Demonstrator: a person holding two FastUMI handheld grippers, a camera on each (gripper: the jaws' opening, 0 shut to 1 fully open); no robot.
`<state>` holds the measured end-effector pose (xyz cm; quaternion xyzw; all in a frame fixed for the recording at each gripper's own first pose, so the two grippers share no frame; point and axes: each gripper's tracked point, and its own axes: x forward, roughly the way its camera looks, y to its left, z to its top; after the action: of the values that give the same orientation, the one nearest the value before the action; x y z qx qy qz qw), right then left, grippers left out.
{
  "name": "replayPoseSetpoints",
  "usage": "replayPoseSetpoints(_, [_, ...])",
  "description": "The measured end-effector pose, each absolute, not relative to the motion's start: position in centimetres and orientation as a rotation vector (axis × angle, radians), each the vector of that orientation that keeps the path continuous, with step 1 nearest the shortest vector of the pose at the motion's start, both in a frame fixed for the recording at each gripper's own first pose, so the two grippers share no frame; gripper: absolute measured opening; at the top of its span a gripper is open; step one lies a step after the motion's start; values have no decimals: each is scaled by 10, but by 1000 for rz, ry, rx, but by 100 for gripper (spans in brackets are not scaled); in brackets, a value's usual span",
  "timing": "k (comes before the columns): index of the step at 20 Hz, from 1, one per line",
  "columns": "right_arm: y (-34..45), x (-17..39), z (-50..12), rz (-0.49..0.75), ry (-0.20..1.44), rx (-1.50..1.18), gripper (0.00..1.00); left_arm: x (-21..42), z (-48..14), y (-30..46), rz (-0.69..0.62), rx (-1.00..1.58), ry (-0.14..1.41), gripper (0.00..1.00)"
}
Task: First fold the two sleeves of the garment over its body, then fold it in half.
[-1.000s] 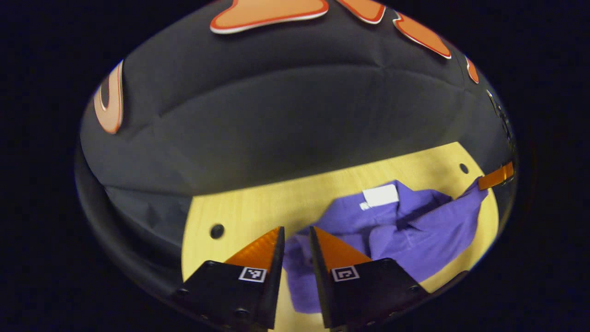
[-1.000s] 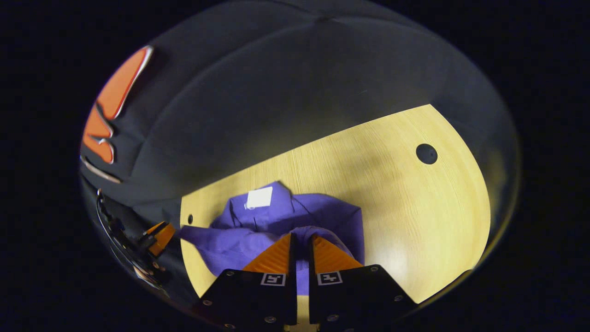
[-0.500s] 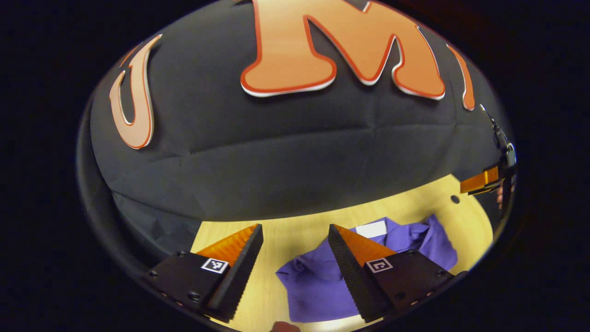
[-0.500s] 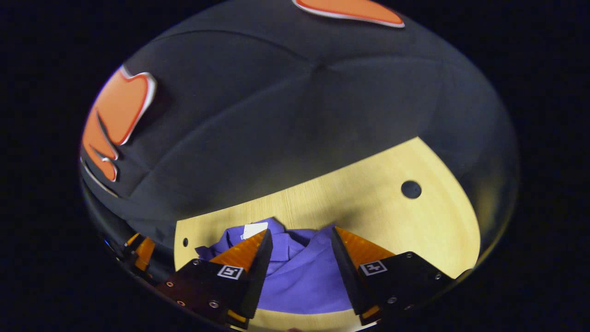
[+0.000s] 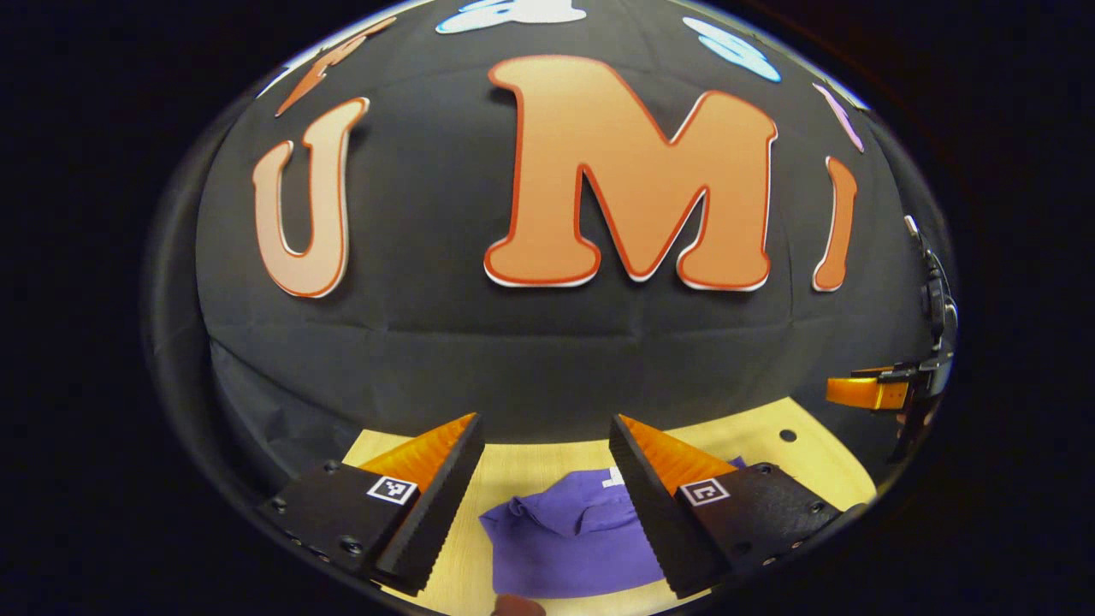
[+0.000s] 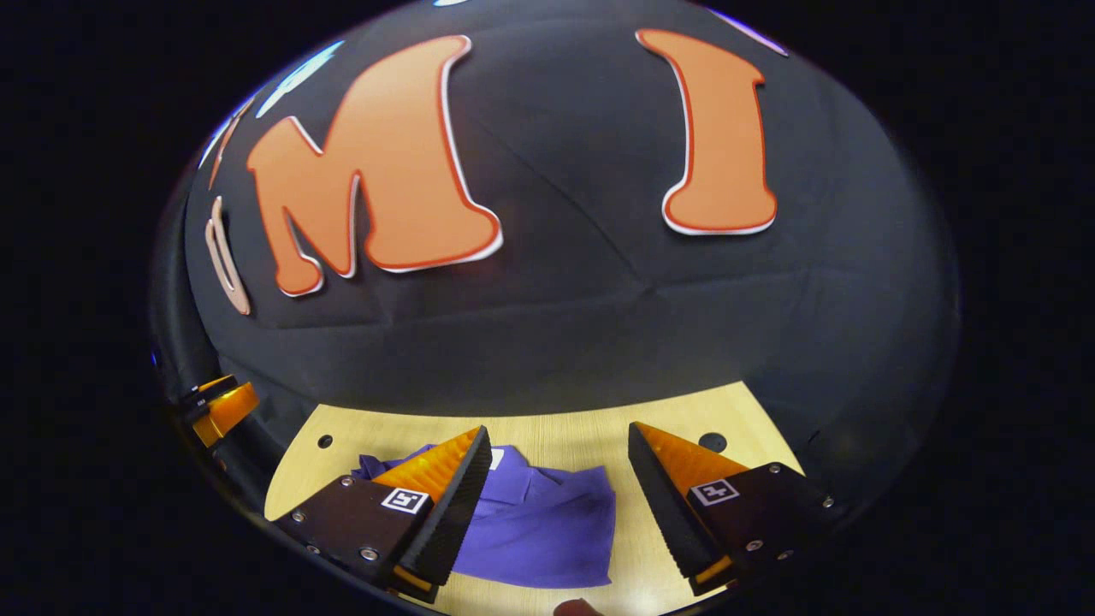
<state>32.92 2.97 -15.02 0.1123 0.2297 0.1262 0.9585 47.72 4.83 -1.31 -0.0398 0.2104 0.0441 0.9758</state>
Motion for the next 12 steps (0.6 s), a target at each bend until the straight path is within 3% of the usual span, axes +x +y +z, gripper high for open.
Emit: replayPoseSetpoints(12, [35, 239, -89, 278, 224, 154, 95, 391, 57, 31, 135, -120, 173, 95])
